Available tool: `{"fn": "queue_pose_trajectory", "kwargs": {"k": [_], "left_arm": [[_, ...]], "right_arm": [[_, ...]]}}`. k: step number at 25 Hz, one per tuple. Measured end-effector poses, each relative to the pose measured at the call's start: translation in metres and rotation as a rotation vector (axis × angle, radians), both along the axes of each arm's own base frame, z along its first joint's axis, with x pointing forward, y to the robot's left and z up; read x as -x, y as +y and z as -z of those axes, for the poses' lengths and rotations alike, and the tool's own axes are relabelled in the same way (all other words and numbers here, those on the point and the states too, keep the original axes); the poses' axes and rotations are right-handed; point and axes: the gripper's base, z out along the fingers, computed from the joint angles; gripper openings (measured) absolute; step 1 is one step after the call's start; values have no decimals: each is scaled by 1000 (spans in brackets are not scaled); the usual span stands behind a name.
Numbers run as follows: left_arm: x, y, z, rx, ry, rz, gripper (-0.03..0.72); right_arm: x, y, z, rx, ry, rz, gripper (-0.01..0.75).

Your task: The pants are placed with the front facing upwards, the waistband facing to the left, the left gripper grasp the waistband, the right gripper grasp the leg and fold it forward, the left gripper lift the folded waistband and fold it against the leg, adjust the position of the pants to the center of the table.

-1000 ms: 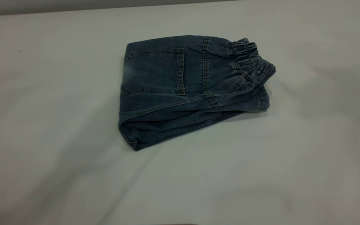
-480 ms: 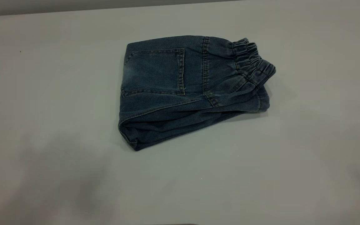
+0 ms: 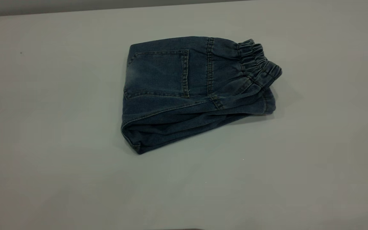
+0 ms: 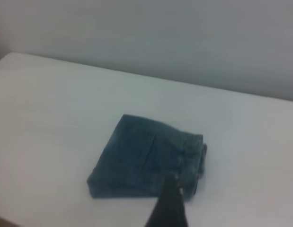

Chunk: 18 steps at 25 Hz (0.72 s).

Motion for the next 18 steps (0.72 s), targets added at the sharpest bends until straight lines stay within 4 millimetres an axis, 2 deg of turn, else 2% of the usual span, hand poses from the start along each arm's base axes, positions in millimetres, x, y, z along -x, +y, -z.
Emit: {"fn": "queue_pose_trajectory", "kwargs": {"k": [4, 11, 13, 18], "left_arm": [[15, 9, 25, 0, 1, 0, 507], [9, 5, 70, -61, 105, 1, 507], [5, 2, 84, -87, 149, 2, 507], [-4, -3, 120, -157, 254, 8, 507]], "right_arm": [[24, -4, 42, 15, -10, 20, 549], [39, -9, 112, 50, 1, 59, 549], [37, -10, 127, 62, 20, 69, 549], [14, -13, 156, 120, 86, 100, 549]]}}
